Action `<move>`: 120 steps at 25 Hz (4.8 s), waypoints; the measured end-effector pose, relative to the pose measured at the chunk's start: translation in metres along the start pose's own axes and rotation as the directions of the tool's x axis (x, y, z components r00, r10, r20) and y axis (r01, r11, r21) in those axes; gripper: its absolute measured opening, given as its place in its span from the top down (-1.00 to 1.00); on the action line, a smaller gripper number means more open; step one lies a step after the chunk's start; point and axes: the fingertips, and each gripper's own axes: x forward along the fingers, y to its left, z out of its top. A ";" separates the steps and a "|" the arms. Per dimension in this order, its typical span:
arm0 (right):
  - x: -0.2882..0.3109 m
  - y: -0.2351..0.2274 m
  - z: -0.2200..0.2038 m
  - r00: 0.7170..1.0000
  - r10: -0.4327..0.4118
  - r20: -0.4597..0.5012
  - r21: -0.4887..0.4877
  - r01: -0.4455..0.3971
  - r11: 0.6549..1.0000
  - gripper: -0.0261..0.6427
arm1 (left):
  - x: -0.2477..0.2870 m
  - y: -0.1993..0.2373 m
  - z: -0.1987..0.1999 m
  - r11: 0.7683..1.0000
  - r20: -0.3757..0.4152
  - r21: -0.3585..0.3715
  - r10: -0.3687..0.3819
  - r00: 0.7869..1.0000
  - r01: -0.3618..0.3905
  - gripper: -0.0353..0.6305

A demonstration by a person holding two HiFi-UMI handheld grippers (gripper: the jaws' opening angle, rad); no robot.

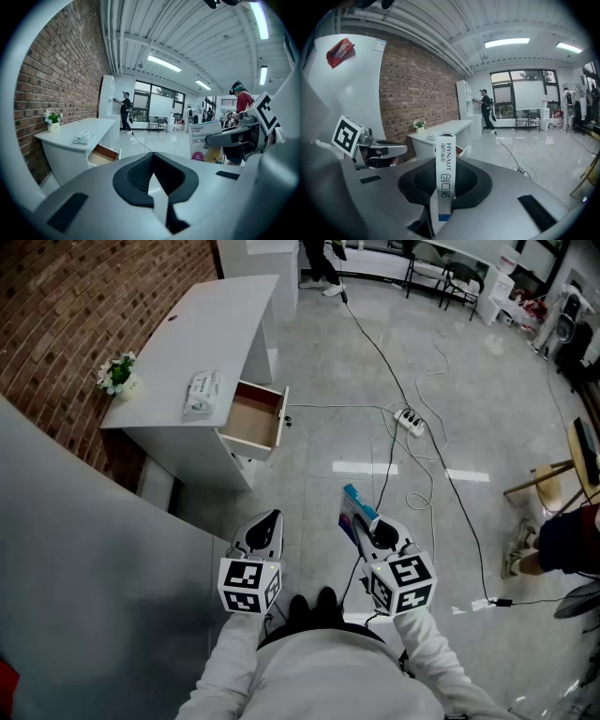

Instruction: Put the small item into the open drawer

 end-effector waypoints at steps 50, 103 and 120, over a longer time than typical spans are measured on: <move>0.232 -0.057 0.068 0.986 0.130 -0.101 0.047 -0.126 0.991 0.67 | 0.184 0.157 0.049 0.993 -0.048 -0.032 0.108 0.993 -0.110 0.84; 0.583 -0.095 0.087 0.797 0.442 -0.412 0.058 -0.461 0.886 0.67 | 0.348 0.341 0.044 0.877 -0.228 -0.214 0.382 0.895 -0.429 0.85; 0.676 -0.082 0.035 0.712 0.448 -0.541 -0.041 -0.554 0.832 0.67 | 0.356 0.366 0.019 0.798 -0.277 -0.266 0.474 0.835 -0.541 0.84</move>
